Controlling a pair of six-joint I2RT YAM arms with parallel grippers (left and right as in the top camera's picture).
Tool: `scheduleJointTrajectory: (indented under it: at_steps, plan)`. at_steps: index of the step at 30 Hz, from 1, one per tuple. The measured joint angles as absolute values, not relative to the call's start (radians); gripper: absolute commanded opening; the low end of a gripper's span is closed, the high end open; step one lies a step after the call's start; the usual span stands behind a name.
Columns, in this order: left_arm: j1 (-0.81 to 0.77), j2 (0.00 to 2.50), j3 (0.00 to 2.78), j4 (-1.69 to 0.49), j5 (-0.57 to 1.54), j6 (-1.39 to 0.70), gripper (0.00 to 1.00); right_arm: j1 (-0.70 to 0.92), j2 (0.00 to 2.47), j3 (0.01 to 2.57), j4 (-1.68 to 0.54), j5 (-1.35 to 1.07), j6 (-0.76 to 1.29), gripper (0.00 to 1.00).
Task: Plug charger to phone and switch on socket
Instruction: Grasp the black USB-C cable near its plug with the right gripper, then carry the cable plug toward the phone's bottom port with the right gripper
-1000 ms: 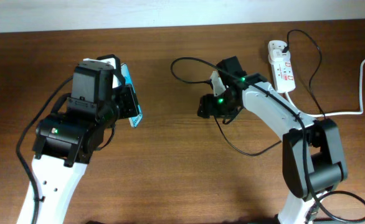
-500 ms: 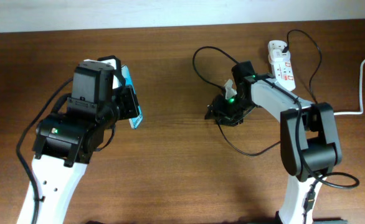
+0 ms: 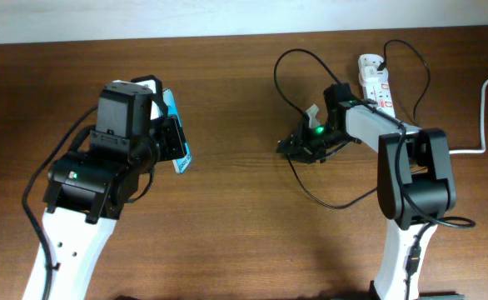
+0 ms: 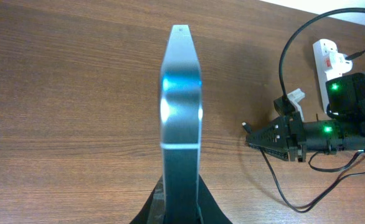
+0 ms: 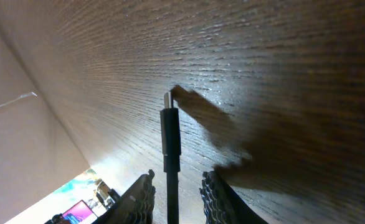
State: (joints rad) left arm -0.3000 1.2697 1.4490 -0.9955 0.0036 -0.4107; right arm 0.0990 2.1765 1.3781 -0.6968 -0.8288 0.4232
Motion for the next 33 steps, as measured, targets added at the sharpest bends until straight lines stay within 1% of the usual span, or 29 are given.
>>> scheduleJointTrajectory:
  at_steps: [2, 3, 4, 7, 8, 10, 18, 21, 23, 27, 31, 33]
  plan:
    - [-0.300, 1.270, 1.449, -0.996, 0.004, -0.411, 0.00, 0.099, 2.178, 1.378, -0.667, -0.829, 0.425, 0.30]
    - [-0.300, 1.270, 1.449, -0.996, 0.004, -0.411, 0.00, 0.099, 2.178, 1.378, -0.656, -0.828, 0.428, 0.29]
    - [-0.300, 1.270, 1.449, -0.996, 0.004, -0.411, 0.00, 0.099, 2.178, 1.378, -0.656, -0.828, 0.428, 0.24]
    - [-0.300, 1.270, 1.449, -0.997, 0.004, -0.411, 0.00, 0.099, 2.180, 1.378, -0.652, -0.813, 0.434, 0.18]
    - [-0.300, 1.270, 1.449, -0.997, 0.004, -0.411, 0.00, 0.099, 2.181, 1.378, -0.652, -0.810, 0.435, 0.12]
    - [-0.300, 1.270, 1.449, -0.997, 0.003, -0.411, 0.00, 0.100, 2.183, 1.378, -0.659, -0.795, 0.437, 0.04]
    - [-0.300, 1.270, 1.449, -0.997, 0.004, -0.411, 0.00, 0.100, 2.184, 1.381, -0.681, -0.796, 0.432, 0.04]
    - [-0.300, 1.270, 1.449, -0.999, 0.004, -0.411, 0.00, 0.100, 2.171, 1.384, -0.774, -0.776, 0.407, 0.04]
    - [-0.300, 1.270, 1.449, -0.999, 0.008, -0.411, 0.00, 0.100, 2.104, 1.372, -0.843, -0.722, 0.362, 0.04]
    - [-0.300, 1.270, 1.449, -0.996, 0.058, -0.416, 0.00, 0.100, 1.863, 1.370, -1.031, -0.708, 0.234, 0.04]
    - [-0.300, 1.270, 1.449, -0.929, 0.200, -0.484, 0.00, 0.100, 1.706, 1.370, -1.189, -0.786, 0.042, 0.04]
    - [-0.300, 1.270, 1.449, -0.928, 0.225, -0.531, 0.00, 0.100, 1.658, 1.370, -1.232, -0.805, -0.006, 0.04]
